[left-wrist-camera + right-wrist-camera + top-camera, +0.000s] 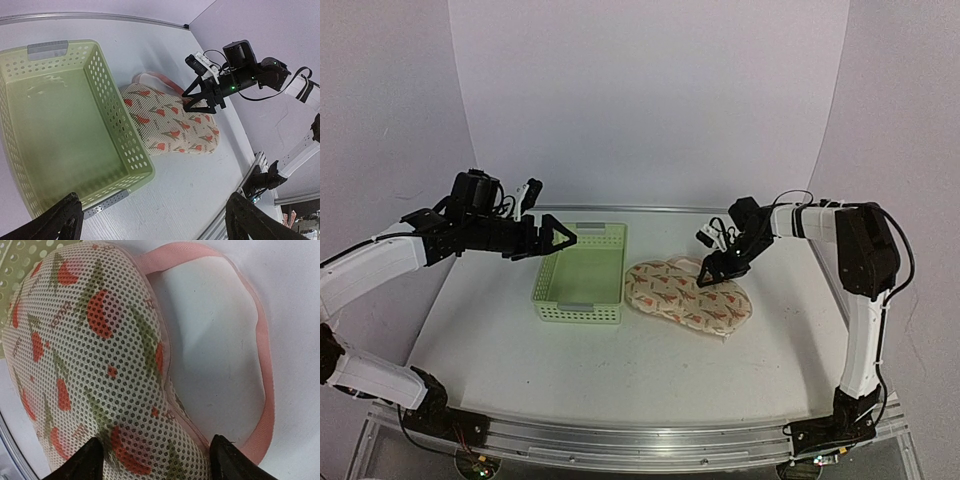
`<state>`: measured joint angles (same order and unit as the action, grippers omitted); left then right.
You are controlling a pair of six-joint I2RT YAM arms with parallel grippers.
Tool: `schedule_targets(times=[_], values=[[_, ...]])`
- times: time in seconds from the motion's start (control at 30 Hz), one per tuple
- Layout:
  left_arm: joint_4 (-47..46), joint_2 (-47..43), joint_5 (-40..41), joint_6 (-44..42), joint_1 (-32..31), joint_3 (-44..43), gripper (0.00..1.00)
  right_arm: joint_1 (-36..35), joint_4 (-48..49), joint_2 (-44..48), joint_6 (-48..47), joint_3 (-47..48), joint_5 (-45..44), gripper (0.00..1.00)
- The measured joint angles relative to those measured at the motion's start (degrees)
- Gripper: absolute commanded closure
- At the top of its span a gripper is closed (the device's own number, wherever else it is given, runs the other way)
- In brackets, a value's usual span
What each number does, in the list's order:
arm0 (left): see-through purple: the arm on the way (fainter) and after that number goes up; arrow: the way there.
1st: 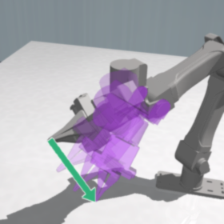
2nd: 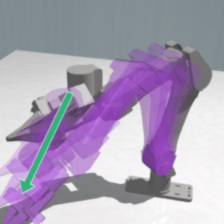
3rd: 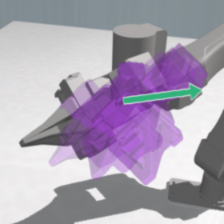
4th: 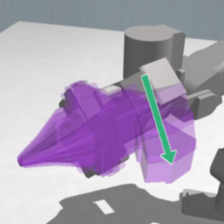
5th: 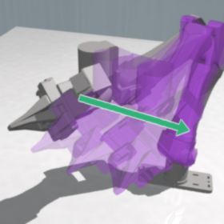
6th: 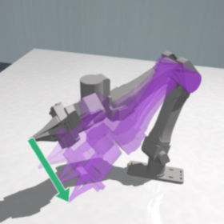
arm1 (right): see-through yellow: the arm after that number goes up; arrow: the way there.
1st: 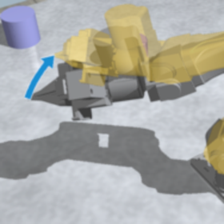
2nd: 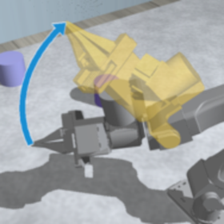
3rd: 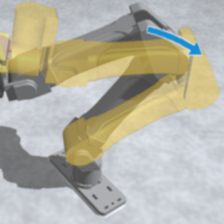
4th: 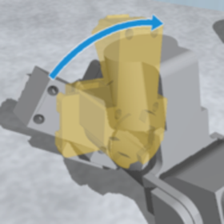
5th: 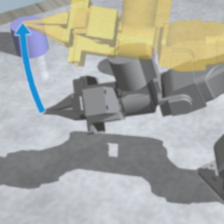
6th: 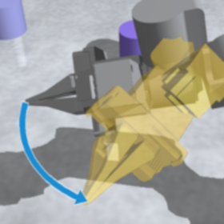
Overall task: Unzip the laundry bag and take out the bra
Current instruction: Adjust the laundry bag at the center of the board.
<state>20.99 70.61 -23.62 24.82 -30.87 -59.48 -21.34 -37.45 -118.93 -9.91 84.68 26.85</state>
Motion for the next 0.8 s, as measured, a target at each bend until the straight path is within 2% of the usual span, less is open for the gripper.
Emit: schedule_targets(times=[0.27,0.4,0.67,0.8], values=[[0.0,0.0,-0.2,-0.9,0.0,0.0,0.01,0.0,1.3,0.2,1.3,-3.8,0.8,0.85],[0.0,0.0,-0.2,-0.9,0.0,0.0,0.01,0.0,3.9,2.2,3.4,-7.4,0.1,1.0],[0.1,0.0,-0.5,-0.8,0.0,0.0,0.01,-0.2,11.8,10.8,12.2,-18.4,-3.8,1.0],[0.0,0.1,-1.4,-0.5,0.0,0.0,0.01,-0.6,16.7,14.6,20.0,-24.0,-5.4,1.0]])
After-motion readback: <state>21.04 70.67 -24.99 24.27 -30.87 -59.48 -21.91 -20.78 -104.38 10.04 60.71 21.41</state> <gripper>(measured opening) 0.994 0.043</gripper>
